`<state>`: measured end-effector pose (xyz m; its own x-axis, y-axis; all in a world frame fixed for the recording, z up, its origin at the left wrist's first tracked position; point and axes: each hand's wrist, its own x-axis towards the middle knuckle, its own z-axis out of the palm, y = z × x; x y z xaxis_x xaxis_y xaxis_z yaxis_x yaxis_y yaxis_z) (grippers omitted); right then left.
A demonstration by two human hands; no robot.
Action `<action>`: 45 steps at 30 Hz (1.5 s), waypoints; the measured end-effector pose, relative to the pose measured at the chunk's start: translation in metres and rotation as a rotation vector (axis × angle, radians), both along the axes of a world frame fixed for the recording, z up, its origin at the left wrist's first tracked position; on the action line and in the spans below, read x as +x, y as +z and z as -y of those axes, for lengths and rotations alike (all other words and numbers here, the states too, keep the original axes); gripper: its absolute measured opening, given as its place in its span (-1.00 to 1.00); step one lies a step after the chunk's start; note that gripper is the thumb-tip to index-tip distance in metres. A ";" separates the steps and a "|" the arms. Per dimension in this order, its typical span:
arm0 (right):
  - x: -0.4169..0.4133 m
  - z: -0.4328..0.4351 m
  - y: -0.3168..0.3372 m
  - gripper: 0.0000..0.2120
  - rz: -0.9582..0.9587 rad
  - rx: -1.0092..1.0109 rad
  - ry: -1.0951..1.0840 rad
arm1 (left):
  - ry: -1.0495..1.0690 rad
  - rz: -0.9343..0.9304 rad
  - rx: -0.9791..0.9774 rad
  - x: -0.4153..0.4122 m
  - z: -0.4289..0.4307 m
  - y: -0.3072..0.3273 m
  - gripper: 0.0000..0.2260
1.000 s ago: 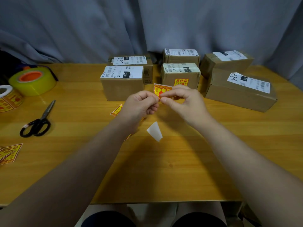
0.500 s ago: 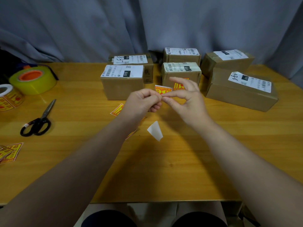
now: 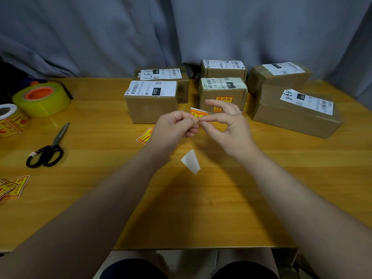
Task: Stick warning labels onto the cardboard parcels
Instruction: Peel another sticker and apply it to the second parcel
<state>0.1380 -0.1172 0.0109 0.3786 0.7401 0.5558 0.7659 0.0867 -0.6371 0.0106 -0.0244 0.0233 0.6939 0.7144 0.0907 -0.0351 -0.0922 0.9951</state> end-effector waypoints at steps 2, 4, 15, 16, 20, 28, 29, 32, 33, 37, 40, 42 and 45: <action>-0.001 0.000 -0.002 -0.86 0.048 0.020 -0.017 | -0.011 0.002 -0.029 -0.001 0.000 -0.001 -0.87; -0.001 0.001 -0.002 -0.85 0.111 0.033 -0.029 | -0.025 -0.007 -0.044 -0.001 0.000 -0.001 -0.88; 0.005 0.003 -0.008 -0.83 0.318 0.068 0.010 | 0.104 -0.047 -0.223 -0.002 -0.008 0.003 -0.90; 0.004 0.004 -0.007 -0.85 0.239 0.047 0.014 | 0.109 -0.049 -0.213 -0.003 -0.009 0.002 -0.92; -0.012 0.003 0.004 -0.88 -0.561 -0.066 0.141 | 0.096 0.024 -0.179 -0.003 -0.003 -0.003 -0.94; -0.014 -0.007 0.005 -0.83 -0.574 -0.030 -0.061 | 0.083 -0.043 -0.139 -0.001 -0.003 -0.007 -0.87; -0.012 -0.006 0.005 -0.83 -0.559 -0.036 -0.062 | 0.072 -0.056 -0.136 -0.003 -0.004 -0.006 -0.87; -0.009 -0.004 0.006 -0.82 -0.506 -0.045 -0.034 | 0.024 -0.116 -0.079 -0.006 -0.008 -0.002 -0.89; -0.009 -0.004 0.006 -0.82 -0.496 -0.048 -0.025 | 0.013 -0.135 -0.058 -0.006 -0.008 -0.002 -0.90; -0.009 -0.004 0.006 -0.79 -0.492 -0.041 0.002 | -0.009 -0.175 -0.041 -0.003 -0.005 -0.002 -0.91; -0.008 -0.003 0.006 -0.78 -0.501 -0.046 0.020 | -0.013 -0.192 -0.015 -0.002 -0.005 -0.003 -0.90; -0.008 -0.003 0.007 -0.79 -0.517 -0.049 0.032 | -0.018 -0.183 -0.010 -0.002 -0.005 -0.003 -0.89; -0.008 -0.003 0.007 -0.81 -0.603 -0.033 0.038 | -0.039 -0.138 -0.028 -0.003 -0.004 -0.001 -0.88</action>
<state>0.1296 -0.1138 0.0178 0.5925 0.7726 0.2280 0.2653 0.0802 -0.9608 0.0080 -0.0205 0.0228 0.7259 0.6872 -0.0267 0.0990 -0.0660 0.9929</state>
